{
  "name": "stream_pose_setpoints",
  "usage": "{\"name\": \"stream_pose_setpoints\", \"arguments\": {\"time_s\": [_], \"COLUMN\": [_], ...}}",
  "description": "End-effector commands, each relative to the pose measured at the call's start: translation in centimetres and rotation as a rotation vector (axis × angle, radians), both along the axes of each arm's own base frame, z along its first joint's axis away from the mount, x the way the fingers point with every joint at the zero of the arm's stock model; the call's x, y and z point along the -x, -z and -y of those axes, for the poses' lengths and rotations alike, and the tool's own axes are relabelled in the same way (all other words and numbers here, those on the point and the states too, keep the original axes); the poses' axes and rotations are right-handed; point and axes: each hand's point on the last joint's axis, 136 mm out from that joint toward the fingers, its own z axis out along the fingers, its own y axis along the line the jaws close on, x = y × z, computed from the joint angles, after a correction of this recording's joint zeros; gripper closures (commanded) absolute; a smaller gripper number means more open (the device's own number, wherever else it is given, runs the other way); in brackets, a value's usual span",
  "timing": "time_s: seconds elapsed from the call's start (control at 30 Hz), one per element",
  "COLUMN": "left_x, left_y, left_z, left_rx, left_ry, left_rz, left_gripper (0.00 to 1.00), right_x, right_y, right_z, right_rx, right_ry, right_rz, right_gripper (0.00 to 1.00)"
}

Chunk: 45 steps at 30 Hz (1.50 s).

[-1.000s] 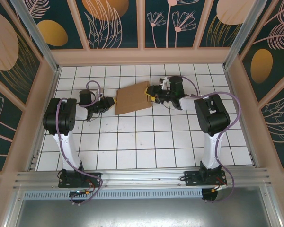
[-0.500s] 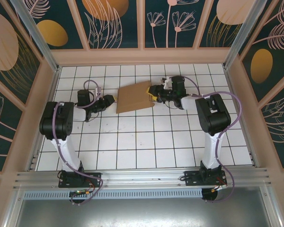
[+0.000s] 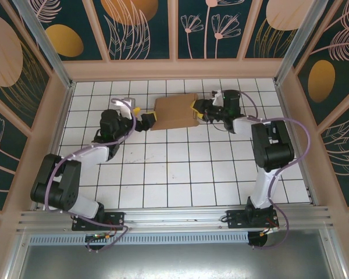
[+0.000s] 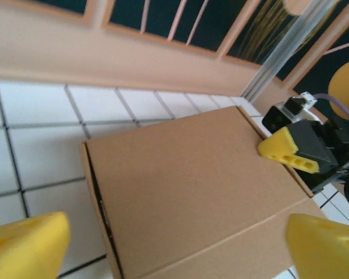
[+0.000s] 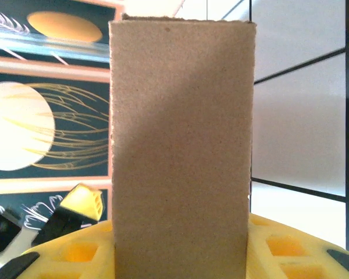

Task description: Fold the paper box

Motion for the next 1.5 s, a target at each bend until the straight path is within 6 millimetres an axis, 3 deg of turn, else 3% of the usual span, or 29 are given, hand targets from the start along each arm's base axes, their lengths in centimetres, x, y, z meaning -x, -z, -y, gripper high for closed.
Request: {"name": "stream_pose_setpoints", "arguments": {"time_s": [0.0, 0.17, 0.37, 0.7, 0.73, 0.9, 1.23, 1.47], "left_x": [0.8, 2.7, 4.9, 4.4, 4.0, 3.5, 3.0, 2.8], "left_y": [-2.3, -3.9, -2.1, -2.2, -1.4, -2.2, -1.7, -1.5], "left_z": [0.1, 1.0, 3.3, 4.6, 4.8, 4.9, 5.3, 5.4], "left_rx": [-0.21, -0.406, -0.807, -1.157, -1.189, -1.176, -1.193, -1.197], "left_ry": [-0.083, -0.151, -0.118, -0.28, -0.284, -0.321, -0.315, -0.308], "left_rz": [0.294, 0.576, 0.883, 1.132, 1.134, 1.14, 1.134, 1.128], "left_gripper": [0.01, 0.01, 0.02, 0.04, 0.04, 0.06, 0.2, 0.37], "right_x": [0.9, 1.4, 2.6, 5.1, 5.3, 6.2, 7.1, 7.5], "right_y": [-3.6, -5.5, -7.5, -9.2, -9.2, -9.2, -8.9, -8.9], "right_z": [1.1, 2.8, 4.1, 3.8, 3.6, 3.1, 2.2, 1.9], "right_rx": [-0.09, -0.132, -0.164, -0.218, -0.218, -0.22, -0.224, -0.224], "right_ry": [-0.015, 0.005, 0.016, -0.04, -0.047, -0.07, -0.107, -0.117], "right_rz": [0.052, 0.07, 0.098, 0.105, 0.103, 0.094, 0.078, 0.074], "right_gripper": [0.59, 0.59, 0.59, 0.58, 0.58, 0.58, 0.58, 0.58]}}
